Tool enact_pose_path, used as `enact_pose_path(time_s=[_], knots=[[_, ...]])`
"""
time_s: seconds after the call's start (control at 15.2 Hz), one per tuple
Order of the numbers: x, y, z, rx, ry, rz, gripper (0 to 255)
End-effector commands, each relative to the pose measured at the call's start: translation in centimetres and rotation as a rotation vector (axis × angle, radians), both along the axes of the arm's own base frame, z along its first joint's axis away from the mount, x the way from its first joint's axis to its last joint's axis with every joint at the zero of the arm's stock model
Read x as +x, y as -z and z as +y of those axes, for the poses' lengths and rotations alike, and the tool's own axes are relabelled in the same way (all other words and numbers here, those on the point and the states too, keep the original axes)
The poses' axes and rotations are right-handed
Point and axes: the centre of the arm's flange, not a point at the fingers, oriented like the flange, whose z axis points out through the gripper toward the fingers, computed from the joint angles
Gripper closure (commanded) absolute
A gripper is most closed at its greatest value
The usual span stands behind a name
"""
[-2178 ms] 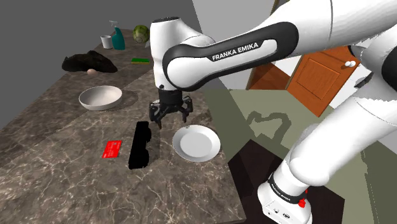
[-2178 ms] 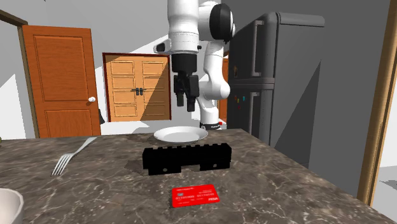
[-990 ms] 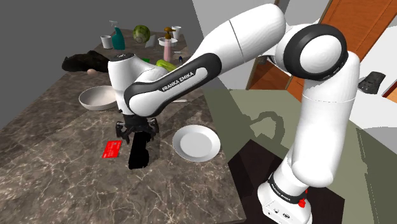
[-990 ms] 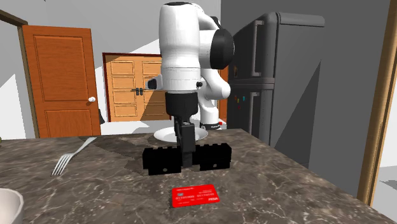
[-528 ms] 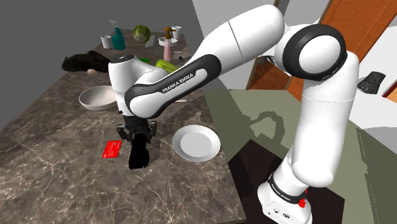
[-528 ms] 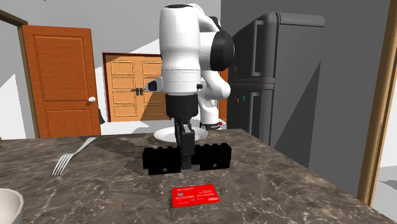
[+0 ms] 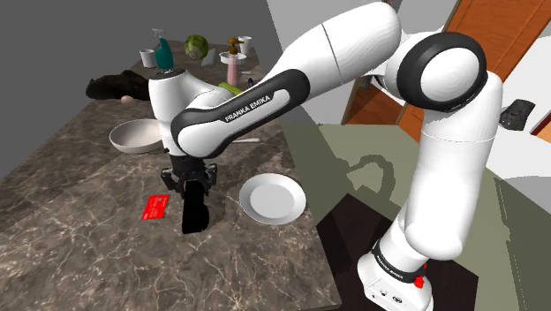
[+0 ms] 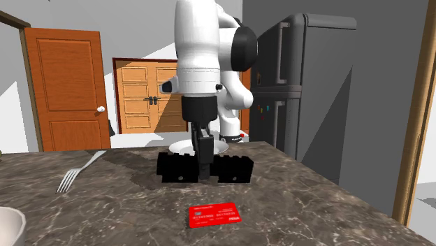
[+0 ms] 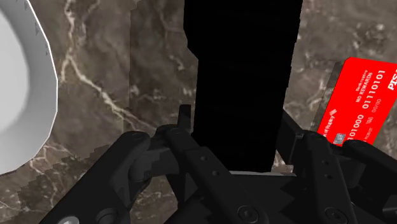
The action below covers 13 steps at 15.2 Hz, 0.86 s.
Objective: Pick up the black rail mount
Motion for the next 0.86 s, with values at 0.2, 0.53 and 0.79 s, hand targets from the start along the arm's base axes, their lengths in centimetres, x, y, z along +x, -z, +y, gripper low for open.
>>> enact_pose_path(time_s=[0.2,0.53,0.79], knots=[[0.0,-2.6,0.1,0.0,0.0,0.0,255],[0.0,-5.2,0.1,0.0,0.0,0.0,255],[0.0,-6.4,0.1,0.0,0.0,0.0,255]])
